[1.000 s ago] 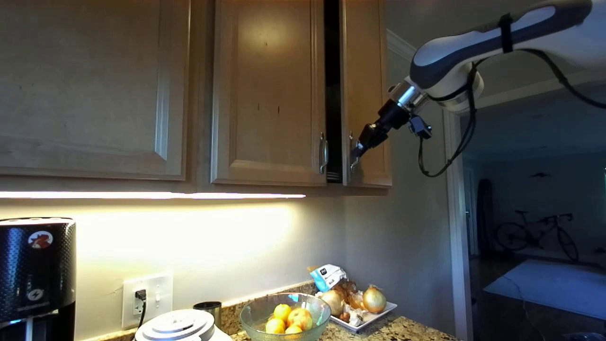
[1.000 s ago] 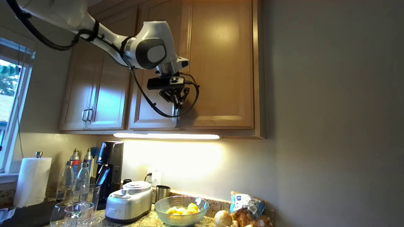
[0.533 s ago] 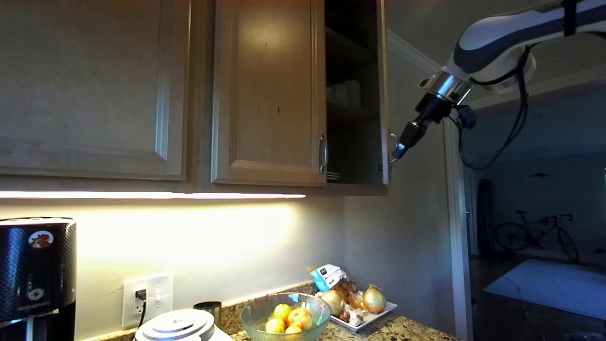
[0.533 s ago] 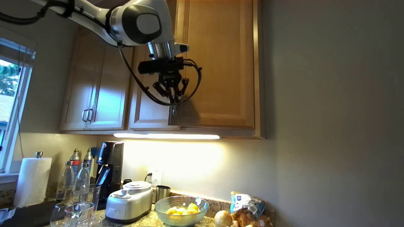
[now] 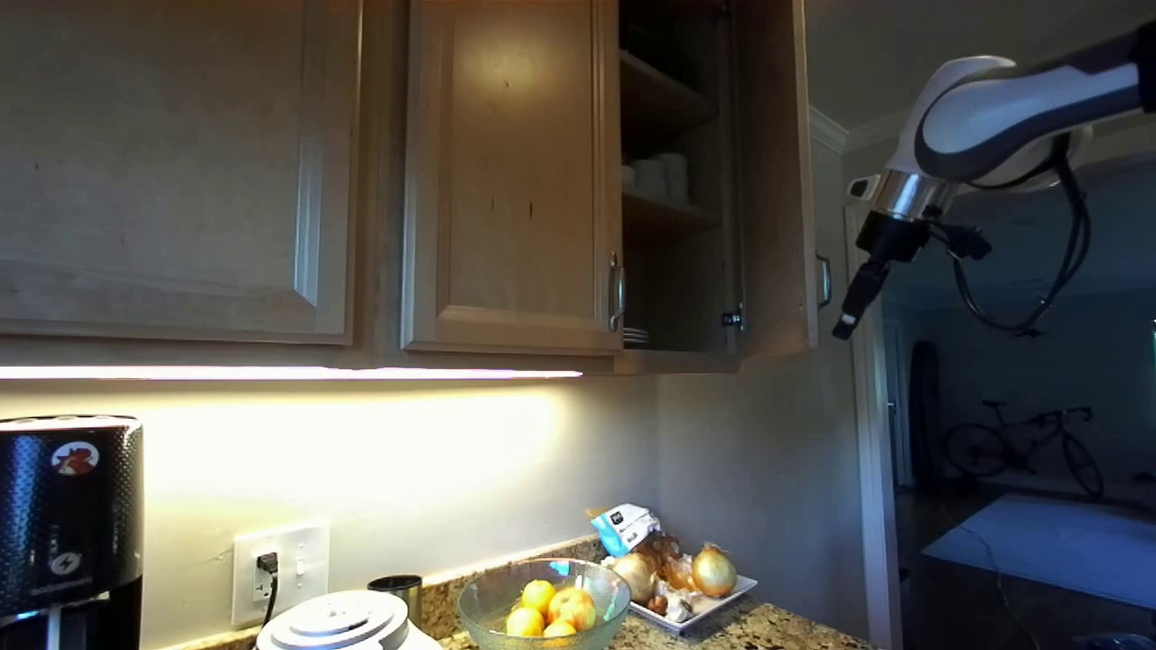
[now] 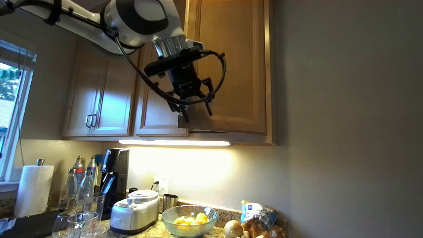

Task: Open the top cupboard doors

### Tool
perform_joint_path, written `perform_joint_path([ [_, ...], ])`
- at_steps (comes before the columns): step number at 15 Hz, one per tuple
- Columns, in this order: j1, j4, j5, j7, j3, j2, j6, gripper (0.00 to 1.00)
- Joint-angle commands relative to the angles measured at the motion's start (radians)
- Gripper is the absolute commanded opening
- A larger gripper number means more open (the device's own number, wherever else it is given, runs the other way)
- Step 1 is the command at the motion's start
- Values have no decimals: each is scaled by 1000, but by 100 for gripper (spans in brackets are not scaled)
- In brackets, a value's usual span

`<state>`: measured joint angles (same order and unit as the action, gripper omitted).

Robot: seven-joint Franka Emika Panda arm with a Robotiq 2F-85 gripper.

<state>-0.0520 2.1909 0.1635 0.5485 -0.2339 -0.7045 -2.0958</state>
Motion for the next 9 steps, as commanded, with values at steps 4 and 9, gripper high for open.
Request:
perform_joint_path([
  [4, -70, 160, 217, 26, 25, -24, 166, 100],
  [9, 38, 154, 119, 131, 47, -33, 427, 100],
])
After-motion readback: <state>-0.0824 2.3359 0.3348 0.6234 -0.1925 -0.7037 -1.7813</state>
